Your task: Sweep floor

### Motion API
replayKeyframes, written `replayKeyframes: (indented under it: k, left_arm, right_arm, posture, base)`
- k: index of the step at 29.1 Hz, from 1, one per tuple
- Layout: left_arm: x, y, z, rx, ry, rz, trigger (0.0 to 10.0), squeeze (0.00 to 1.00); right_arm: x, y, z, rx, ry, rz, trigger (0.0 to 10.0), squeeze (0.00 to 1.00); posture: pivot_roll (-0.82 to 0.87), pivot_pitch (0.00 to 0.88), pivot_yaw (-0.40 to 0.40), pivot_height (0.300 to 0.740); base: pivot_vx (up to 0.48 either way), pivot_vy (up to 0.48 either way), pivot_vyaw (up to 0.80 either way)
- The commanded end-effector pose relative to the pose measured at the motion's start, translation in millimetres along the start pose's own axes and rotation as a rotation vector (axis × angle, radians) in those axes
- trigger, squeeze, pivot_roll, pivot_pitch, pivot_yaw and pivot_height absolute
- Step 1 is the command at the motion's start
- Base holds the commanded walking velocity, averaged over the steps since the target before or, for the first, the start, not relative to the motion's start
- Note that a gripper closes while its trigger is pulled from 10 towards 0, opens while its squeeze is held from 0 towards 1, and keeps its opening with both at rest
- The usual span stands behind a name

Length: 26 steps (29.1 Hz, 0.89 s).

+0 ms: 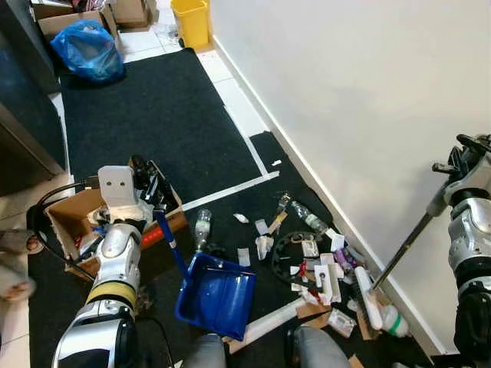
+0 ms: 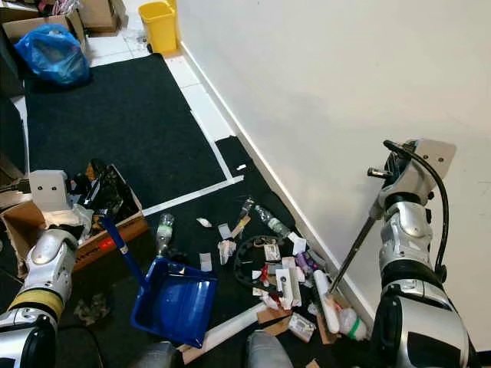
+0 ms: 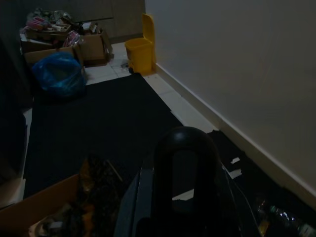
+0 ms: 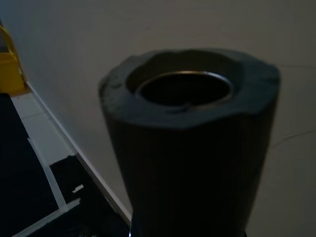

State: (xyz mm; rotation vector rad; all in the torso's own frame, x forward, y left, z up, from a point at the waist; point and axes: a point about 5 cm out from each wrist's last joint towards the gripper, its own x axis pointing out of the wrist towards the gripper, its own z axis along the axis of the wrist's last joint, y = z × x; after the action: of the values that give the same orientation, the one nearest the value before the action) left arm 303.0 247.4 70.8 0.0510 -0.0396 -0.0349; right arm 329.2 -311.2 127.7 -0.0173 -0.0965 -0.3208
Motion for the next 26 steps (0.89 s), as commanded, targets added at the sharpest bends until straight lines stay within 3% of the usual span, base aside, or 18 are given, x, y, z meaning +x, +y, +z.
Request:
replayKeyframes:
  k: [1,3,7,15,19,21,24,26]
  left_arm:
    - [-6.7,-11.4,-13.2,0.024,0.054,-0.044,10.0,0.0]
    - [-6.7,-11.4,-13.2,0.024,0.054,-0.044,10.0,0.0]
    - [-7.0,-7.2,-6.7,0.102,0.025,-0.058,10.0,0.0]
    - [-9.4,5.2,2.1,0.178,-0.022,-0.009,10.0,0.0]
    - [-6.5,9.8,7.3,0.134,-0.057,0.065,10.0,0.0]
    - [-3.2,9.2,9.4,0.066,-0.078,0.114,10.0,0.0]
    - [0.5,3.8,8.8,0.017,-0.084,0.121,10.0,0.0]
    - [0.9,2.8,8.7,0.013,-0.085,0.12,10.0,0.0]
  right_arm:
    - [1.8,3.5,5.6,0.009,-0.046,0.016,10.0,0.0]
    - [1.8,3.5,5.6,0.009,-0.046,0.016,10.0,0.0]
    - [-8.0,17.5,-13.2,0.014,0.001,0.071,10.0,0.0]
    - [-17.5,23.9,-26.6,0.016,0.031,0.093,10.0,0.0]
    - [-21.5,35.2,-31.8,0.083,0.028,0.114,10.0,0.0]
    - [-23.7,48.0,-33.6,0.149,0.018,0.152,10.0,0.0]
    - [-24.7,67.7,-31.4,0.233,-0.005,0.229,10.0,0.0]
    - [-24.9,70.8,-30.7,0.241,-0.01,0.244,10.0,0.0]
  posture:
    - [0.07,0.173,-0.01,0.74]
    - [0.07,0.173,-0.01,0.74]
    - [0.1,0.226,0.003,0.74]
    - [0.12,0.302,0.005,0.74]
    - [0.11,0.299,0.001,0.74]
    - [0.11,0.292,-0.004,0.74]
    - [0.1,0.297,-0.009,0.74]
    - [0.1,0.297,-0.009,0.74]
  base:
    - [0.0,0.0,0.0]
    - [0.0,0.0,0.0]
    - [0.0,0.0,0.0]
    - [0.0,0.0,0.0]
    - [0.0,0.0,0.0]
    - [0.0,0.0,0.0]
    - [0.0,0.0,0.0]
    - [0.0,0.0,0.0]
